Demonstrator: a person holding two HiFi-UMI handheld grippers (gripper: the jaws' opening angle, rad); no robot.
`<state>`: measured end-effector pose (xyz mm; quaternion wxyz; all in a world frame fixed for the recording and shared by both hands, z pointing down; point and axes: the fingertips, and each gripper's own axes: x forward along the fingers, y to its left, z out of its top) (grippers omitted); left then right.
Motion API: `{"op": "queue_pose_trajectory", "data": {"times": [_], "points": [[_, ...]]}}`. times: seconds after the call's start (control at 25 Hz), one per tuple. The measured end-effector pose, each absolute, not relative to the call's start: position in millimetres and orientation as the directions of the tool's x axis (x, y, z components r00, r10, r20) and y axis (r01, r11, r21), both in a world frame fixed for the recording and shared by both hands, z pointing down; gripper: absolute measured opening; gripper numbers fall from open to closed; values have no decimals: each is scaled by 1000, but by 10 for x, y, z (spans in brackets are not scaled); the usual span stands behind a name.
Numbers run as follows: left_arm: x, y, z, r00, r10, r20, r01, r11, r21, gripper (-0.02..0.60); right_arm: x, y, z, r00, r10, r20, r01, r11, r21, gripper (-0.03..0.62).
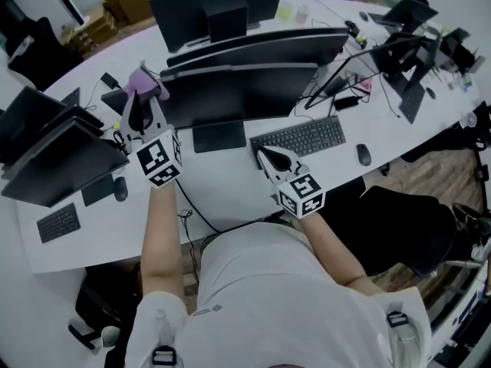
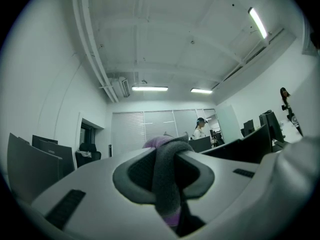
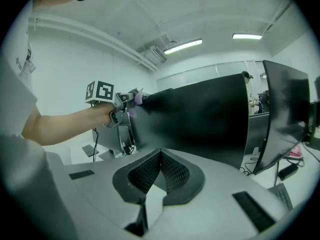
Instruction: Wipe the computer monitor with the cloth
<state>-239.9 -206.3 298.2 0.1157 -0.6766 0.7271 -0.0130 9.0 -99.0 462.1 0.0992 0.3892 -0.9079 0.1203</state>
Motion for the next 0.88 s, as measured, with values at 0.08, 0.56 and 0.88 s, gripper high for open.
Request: {"op": "queue_pose_trajectory", "data": {"times": [0.08,0.56,0.88], "points": [[-2287,-2066,2987,-41,-988,-150,-983,67,-172,75,173,-967,4635,-671,-689,274,-737,660,-144,9],[-1531,-1917,3007,102,-981,-168,-985,-76,-152,75,603,-792,4691,-647,-711,274,-760,630,-159,9],[-1289,-1654,3093,153,-975,-159,-984,-137,-110,75,690,-701,4706,-660,-699,274,-749,642,-166,9]]}}
